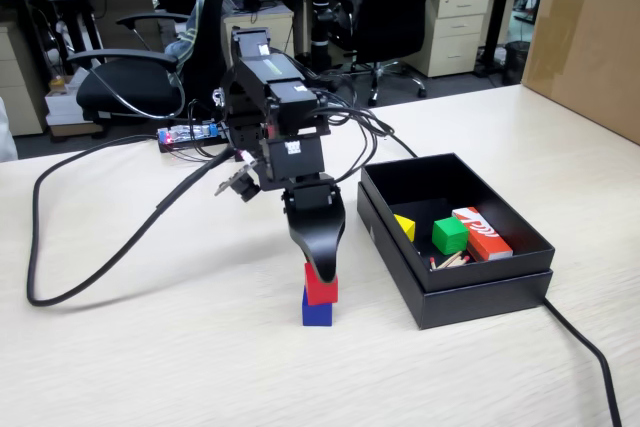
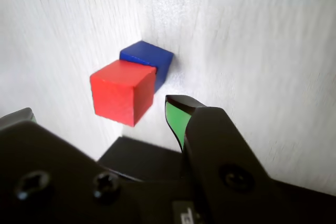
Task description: Put the red cube on top of the blue cube
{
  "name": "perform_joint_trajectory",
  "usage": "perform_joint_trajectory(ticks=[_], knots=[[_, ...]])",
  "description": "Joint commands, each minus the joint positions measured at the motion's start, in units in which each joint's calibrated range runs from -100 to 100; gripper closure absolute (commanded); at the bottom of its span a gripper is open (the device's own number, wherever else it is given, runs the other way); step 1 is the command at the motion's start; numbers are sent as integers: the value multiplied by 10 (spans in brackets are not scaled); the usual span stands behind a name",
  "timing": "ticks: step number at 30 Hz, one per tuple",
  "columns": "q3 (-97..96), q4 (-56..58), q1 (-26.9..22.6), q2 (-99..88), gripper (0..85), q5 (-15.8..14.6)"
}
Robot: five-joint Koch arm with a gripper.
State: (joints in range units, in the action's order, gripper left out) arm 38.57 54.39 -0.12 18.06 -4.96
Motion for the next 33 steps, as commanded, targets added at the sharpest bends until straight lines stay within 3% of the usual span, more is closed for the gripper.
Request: perform_joint_trajectory(ticks=[1, 10, 21, 33], knots=[[-27, -24, -4, -169, 363, 4], [-303, -36, -13, -507, 364, 3], [-796, -228, -7, -836, 363, 12], [-1071, -354, -8, -1049, 362, 23]])
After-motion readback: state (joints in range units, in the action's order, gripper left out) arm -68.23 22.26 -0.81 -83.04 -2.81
